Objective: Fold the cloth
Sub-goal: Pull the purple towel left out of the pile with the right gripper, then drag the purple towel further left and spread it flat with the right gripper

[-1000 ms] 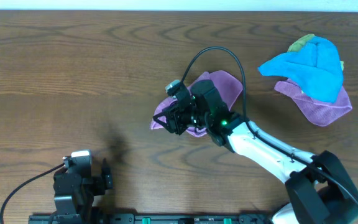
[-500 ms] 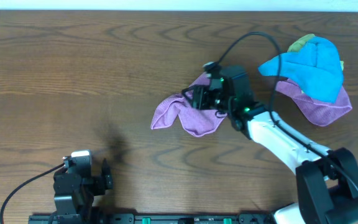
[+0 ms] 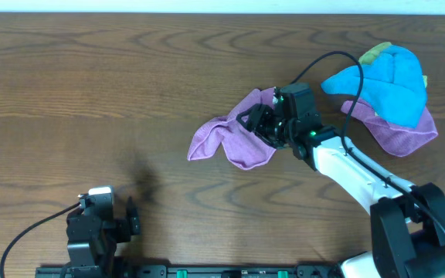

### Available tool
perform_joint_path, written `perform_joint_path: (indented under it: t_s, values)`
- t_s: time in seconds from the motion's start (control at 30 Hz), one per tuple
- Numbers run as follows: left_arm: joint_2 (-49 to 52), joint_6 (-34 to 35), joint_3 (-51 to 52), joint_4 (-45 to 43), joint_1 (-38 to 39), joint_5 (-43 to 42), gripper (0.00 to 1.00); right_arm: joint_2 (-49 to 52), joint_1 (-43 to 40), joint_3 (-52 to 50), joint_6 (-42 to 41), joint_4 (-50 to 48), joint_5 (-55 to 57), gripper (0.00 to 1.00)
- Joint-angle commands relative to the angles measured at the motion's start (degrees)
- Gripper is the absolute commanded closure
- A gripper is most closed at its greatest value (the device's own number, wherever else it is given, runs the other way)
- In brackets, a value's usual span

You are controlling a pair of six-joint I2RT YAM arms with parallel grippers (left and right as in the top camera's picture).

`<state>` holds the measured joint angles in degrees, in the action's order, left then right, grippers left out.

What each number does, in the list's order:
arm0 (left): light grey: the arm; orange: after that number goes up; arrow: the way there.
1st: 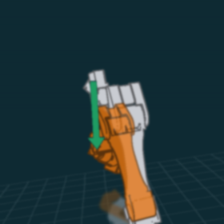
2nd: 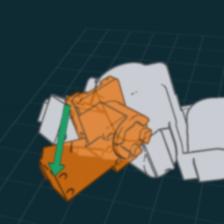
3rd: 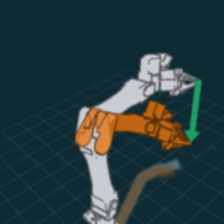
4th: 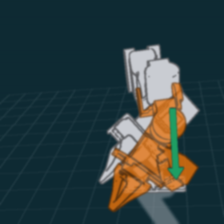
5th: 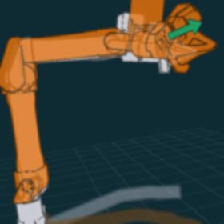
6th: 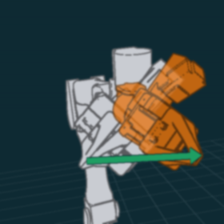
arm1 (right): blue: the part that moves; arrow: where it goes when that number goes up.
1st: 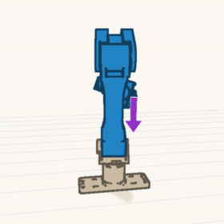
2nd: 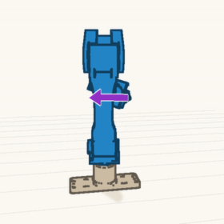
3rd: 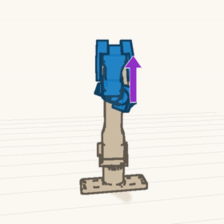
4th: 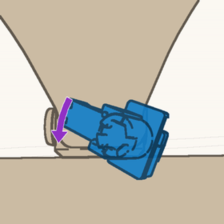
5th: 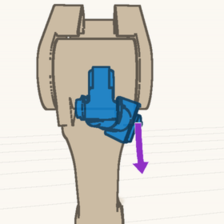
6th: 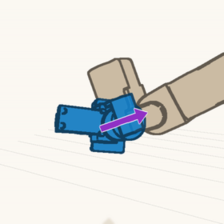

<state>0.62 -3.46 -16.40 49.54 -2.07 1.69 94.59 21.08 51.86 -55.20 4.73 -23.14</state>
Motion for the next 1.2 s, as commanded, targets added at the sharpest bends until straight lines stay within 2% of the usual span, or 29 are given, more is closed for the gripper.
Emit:
perform_joint_path:
  t_s: [0.0, 0.17, 0.53, 0.6, 0.73, 0.83, 1.03, 1.17]
  values:
    - [-0.37, -0.81, 0.31, 0.22, 0.26, -0.22, 0.05, 0.24, -0.17, 0.9, -2.05, -0.02, 3.89, 0.42]
    - [-0.37, -0.81, 0.31, 0.22, 0.26, -0.22, 0.05, 3.56, -0.55, 0.92, -3.3, -1.29, 3.82, 0.42]
    - [-0.37, -0.81, 0.31, 0.22, 0.26, -0.22, 0.05, 11.45, -0.55, 0.92, -4.15, -15.63, 5.07, 0.43]
    - [-0.37, -0.81, 0.31, 0.22, 0.26, -0.2, 0.05, 12.04, -0.55, 0.92, -4.11, -17.31, 5.95, 0.53]
    - [-0.37, -0.81, 0.31, 0.22, 0.26, -0.2, 0.05, 12.31, -0.55, 0.92, -3.85, -20.24, 7.91, 0.84]
    - [-0.37, -0.81, 0.31, 0.22, 0.26, -0.22, 0.05, 12.31, -0.52, 0.92, -2.75, -23.21, 8.9, 0.99]
    - [-0.37, -0.81, 0.31, 0.22, 0.26, -0.22, 0.05, 13.84, 0.2, 2.8, 0.26, -30.97, 9.77, 0.99]
    - [-0.37, -0.81, 0.31, 0.2, 0.26, -0.22, 0.05, 19.34, 1.51, 9.6, 2.21, -31.3, 8.22, 0.99]
